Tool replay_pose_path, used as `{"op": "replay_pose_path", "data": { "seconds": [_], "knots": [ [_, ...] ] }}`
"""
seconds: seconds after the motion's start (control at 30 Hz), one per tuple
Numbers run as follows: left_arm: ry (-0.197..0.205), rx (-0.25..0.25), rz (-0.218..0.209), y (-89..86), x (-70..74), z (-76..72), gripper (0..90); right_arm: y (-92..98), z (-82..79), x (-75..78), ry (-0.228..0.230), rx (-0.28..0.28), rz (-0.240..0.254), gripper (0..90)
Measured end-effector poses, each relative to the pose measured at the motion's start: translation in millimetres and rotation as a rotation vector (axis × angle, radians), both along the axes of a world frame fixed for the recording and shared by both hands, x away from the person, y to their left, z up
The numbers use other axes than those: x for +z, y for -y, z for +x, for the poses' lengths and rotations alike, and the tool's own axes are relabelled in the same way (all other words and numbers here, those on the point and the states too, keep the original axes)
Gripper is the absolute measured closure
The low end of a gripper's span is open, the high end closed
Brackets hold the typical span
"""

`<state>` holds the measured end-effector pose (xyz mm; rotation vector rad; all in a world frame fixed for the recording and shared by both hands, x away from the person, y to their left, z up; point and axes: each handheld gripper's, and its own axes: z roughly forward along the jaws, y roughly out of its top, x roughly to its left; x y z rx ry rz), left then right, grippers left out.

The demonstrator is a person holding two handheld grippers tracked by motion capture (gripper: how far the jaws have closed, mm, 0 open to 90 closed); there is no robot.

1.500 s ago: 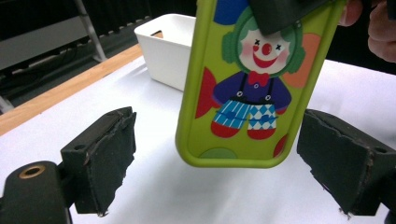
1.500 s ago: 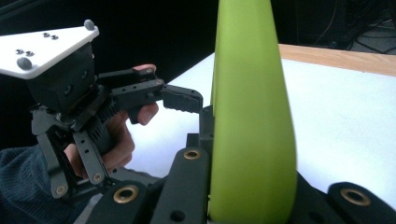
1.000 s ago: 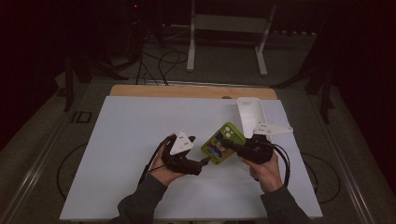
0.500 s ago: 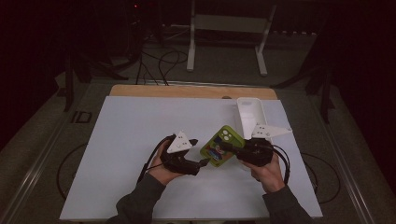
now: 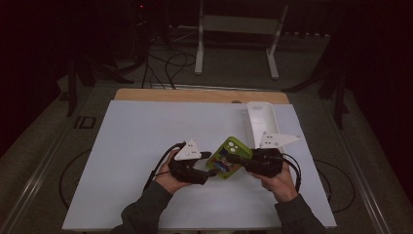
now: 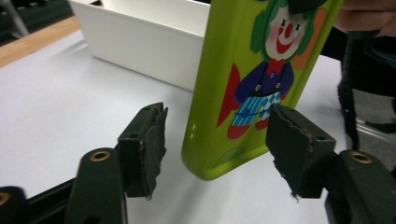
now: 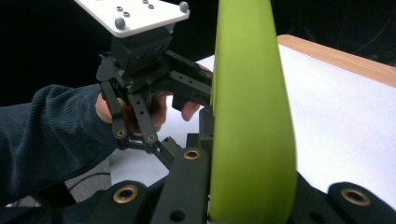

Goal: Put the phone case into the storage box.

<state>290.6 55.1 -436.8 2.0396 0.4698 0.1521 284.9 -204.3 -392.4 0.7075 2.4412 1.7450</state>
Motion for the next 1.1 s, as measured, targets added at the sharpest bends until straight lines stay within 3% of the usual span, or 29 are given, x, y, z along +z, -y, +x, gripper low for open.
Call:
{"op": "replay_pose_path", "data": {
  "seconds": [0.53,0.73,0.87,1.1],
  "knots": [
    [-0.048,-0.111,-0.023,2.8,-5.4,-2.2,49.2,-4.5,-1.4,-2.2,-0.001,0.099,0.001,88.6],
    [-0.048,-0.134,-0.039,-2.1,-6.5,-4.5,63.4,-1.9,-2.2,-1.8,0.013,0.104,-0.013,88.6],
    [-0.049,-0.155,-0.026,-2.1,-7.9,-5.1,69.1,-1.8,-2.2,-2.1,0.022,0.111,-0.019,88.6],
    [-0.059,-0.174,-0.051,-3.9,-9.7,-6.4,77.3,-1.3,-3.3,-1.4,0.038,0.126,-0.013,84.1]
  ]
}}
